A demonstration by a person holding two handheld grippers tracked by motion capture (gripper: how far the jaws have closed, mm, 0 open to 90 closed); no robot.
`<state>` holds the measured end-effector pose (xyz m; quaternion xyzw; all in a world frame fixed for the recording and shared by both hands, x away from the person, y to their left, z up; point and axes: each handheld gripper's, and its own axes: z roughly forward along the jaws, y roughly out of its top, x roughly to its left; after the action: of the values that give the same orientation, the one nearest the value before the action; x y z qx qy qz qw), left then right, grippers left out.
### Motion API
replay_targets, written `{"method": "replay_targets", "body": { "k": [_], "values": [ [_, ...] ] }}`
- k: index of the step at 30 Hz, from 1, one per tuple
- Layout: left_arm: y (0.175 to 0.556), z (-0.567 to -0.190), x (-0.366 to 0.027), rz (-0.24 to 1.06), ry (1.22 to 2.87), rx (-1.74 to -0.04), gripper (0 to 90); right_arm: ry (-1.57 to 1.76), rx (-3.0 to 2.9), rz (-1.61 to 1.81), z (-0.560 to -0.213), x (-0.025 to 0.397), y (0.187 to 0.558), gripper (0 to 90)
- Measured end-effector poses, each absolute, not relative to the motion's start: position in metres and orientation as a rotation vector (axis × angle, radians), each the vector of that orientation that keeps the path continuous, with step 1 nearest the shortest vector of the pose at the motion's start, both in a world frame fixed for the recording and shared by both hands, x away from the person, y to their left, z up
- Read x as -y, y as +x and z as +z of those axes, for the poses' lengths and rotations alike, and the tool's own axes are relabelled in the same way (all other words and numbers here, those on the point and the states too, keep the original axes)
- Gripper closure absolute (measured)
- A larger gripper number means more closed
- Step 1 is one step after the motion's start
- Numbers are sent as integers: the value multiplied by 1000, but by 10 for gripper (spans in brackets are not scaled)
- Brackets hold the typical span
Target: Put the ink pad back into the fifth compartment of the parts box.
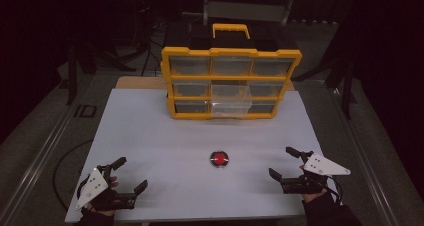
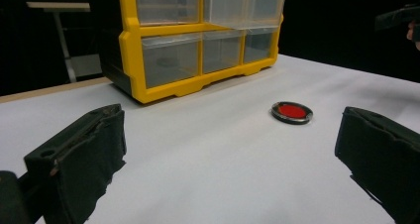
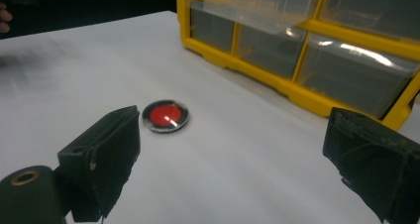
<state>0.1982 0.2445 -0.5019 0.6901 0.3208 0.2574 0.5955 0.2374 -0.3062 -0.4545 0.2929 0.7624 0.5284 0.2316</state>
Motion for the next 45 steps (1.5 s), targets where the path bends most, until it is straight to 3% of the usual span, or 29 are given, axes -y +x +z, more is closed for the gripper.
{"method": "replay_targets", "body": {
  "k": [30, 45],
  "values": [
    [198, -502, -245, 587, 1600, -745, 0, 663, -2161, 1472, -412, 269, 270, 78],
    [198, -501, -245, 584, 1594, -743, 0, 615, -2231, 1482, -411, 241, 290, 78]
  ]
}}
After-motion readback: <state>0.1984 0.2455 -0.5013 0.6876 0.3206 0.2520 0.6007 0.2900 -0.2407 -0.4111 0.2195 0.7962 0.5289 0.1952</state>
